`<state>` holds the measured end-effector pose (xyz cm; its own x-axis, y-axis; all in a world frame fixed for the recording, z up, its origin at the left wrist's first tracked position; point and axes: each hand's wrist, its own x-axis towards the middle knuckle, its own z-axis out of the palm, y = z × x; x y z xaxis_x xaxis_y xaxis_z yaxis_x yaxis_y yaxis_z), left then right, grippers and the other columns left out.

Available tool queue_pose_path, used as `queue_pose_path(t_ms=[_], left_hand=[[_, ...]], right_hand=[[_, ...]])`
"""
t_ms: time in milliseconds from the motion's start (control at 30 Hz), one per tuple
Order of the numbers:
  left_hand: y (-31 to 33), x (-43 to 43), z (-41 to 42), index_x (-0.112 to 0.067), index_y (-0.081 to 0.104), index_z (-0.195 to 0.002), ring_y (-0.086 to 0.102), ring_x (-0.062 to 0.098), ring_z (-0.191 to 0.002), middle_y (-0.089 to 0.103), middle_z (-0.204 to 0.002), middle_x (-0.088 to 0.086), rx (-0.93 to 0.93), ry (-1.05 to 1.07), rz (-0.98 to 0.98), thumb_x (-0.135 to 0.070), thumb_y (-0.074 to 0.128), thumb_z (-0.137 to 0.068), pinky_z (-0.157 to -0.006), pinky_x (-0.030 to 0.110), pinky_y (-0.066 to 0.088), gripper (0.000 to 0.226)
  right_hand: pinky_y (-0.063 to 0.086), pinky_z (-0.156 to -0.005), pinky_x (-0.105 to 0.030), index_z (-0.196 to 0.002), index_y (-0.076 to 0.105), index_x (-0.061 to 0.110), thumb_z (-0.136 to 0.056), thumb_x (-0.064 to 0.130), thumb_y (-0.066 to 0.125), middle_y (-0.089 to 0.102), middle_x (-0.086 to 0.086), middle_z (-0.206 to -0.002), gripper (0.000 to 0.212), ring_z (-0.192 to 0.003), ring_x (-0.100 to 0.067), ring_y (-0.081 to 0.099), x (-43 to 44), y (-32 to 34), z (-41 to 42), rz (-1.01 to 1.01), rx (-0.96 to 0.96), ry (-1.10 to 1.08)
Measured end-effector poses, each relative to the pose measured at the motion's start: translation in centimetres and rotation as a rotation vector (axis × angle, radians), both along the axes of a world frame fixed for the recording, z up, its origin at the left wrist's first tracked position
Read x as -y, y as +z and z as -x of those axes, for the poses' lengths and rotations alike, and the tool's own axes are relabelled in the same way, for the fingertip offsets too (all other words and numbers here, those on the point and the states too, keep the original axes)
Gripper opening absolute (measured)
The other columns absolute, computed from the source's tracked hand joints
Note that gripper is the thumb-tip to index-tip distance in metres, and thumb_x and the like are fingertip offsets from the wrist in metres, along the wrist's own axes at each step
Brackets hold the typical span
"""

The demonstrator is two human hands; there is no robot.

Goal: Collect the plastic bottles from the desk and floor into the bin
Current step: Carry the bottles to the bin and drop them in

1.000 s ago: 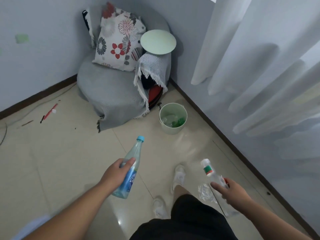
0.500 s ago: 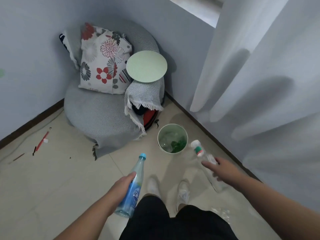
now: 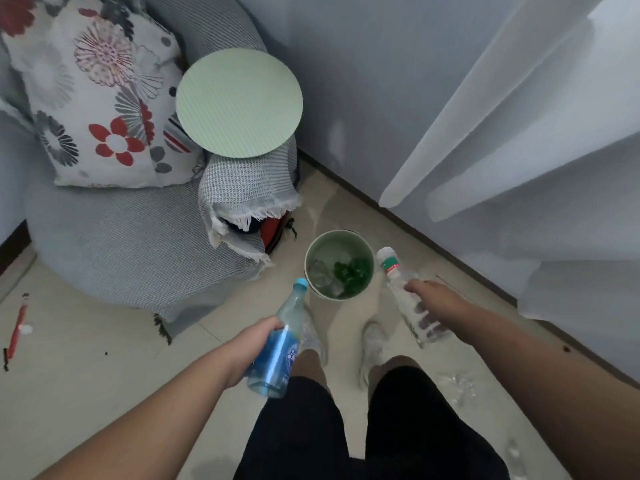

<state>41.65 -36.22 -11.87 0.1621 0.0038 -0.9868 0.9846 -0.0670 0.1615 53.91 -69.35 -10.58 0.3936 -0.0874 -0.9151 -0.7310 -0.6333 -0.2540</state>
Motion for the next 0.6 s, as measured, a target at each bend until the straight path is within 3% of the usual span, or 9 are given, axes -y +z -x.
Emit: queue_pose_path(t_ms=[100, 167, 233, 300, 367, 433, 533, 600], left_hand=[[-4.8, 1.1, -3.1, -0.047, 0.036, -0.153, 0.06, 0.03, -0.128, 0.054, -0.15, 0.005, 0.1, 0.025, 0.048, -0.049, 0.059, -0.098, -0.11, 0.05, 0.048, 0.06], [-8.8, 2.2, -5.0, -0.056, 0.028, -0.153, 0.049, 0.029, -0.14, 0.045, -0.158, 0.003, 0.142, -0.02, 0.02, -0.055, 0.057, -0.097, -0.113, 0.045, 0.044, 0.063], [-13.7, 3.4, -6.7, -0.062, 0.023, -0.152, 0.047, 0.026, -0.142, 0.045, -0.159, 0.0, 0.162, -0.115, -0.024, -0.061, 0.052, -0.097, -0.103, 0.035, 0.047, 0.061], [-18.2, 4.7, -8.5, -0.062, 0.024, -0.151, 0.048, 0.023, -0.141, 0.047, -0.156, -0.005, 0.203, -0.186, -0.064, -0.063, 0.046, -0.098, -0.096, 0.029, 0.047, 0.057], [-23.6, 6.1, -10.5, -0.053, 0.036, -0.152, 0.05, 0.02, -0.138, 0.05, -0.155, -0.005, 0.25, -0.165, -0.074, -0.057, 0.046, -0.102, -0.11, 0.034, 0.044, 0.051], [-28.5, 7.2, -12.4, -0.045, 0.046, -0.15, 0.057, 0.021, -0.132, 0.058, -0.148, -0.001, 0.265, -0.091, -0.058, -0.048, 0.048, -0.104, -0.115, 0.042, 0.043, 0.046], [-33.4, 8.2, -15.5, -0.037, 0.055, -0.143, 0.07, 0.025, -0.111, 0.07, -0.129, 0.005, 0.258, -0.016, -0.046, -0.043, 0.048, -0.099, -0.105, 0.044, 0.053, 0.046], [-36.0, 8.5, -17.2, -0.033, 0.061, -0.133, 0.074, 0.028, -0.096, 0.074, -0.113, 0.008, 0.258, -0.034, -0.059, -0.038, 0.046, -0.09, -0.093, 0.042, 0.059, 0.046]], right_hand=[[0.058, -0.076, -0.045, -0.127, 0.051, 0.016, -0.086, 0.049, 0.052, 0.064, -0.016, -0.106, 0.053, -0.077, -0.034, 0.069, 0.1, -5.3, -1.5, -0.016, -0.045, -0.052], [0.058, -0.075, -0.043, -0.13, 0.043, 0.021, -0.083, 0.051, 0.06, 0.066, -0.013, -0.105, 0.058, -0.08, -0.032, 0.073, 0.1, -9.5, -2.4, 0.006, -0.048, -0.047], [0.06, -0.068, -0.039, -0.128, 0.042, 0.025, -0.082, 0.052, 0.066, 0.068, -0.01, -0.103, 0.059, -0.077, -0.03, 0.076, 0.0, -14.6, -3.4, 0.006, -0.059, -0.015], [0.059, -0.06, -0.036, -0.126, 0.045, 0.025, -0.083, 0.052, 0.068, 0.069, -0.011, -0.102, 0.056, -0.076, -0.03, 0.075, -0.3, -19.5, -4.5, -0.016, -0.075, -0.007], [0.055, -0.054, -0.034, -0.126, 0.048, 0.02, -0.087, 0.049, 0.065, 0.067, -0.012, -0.102, 0.051, -0.073, -0.03, 0.072, -0.6, -24.8, -5.6, -0.03, -0.084, -0.004], [0.051, -0.051, -0.03, -0.128, 0.049, 0.016, -0.091, 0.047, 0.059, 0.063, -0.01, -0.102, 0.049, -0.074, -0.029, 0.069, -1.3, -29.5, -6.6, -0.034, -0.078, 0.016], [0.048, -0.048, -0.022, -0.127, 0.046, 0.024, -0.091, 0.055, 0.054, 0.063, -0.001, -0.095, 0.049, -0.073, -0.019, 0.067, -2.4, -34.7, -7.8, -0.056, 0.044, 0.137], [0.049, -0.058, -0.024, -0.136, 0.045, 0.03, -0.09, 0.056, 0.054, 0.067, 0.002, -0.101, 0.054, -0.076, -0.016, 0.065, -3.2, -37.4, -8.4, -0.045, 0.188, 0.303]])
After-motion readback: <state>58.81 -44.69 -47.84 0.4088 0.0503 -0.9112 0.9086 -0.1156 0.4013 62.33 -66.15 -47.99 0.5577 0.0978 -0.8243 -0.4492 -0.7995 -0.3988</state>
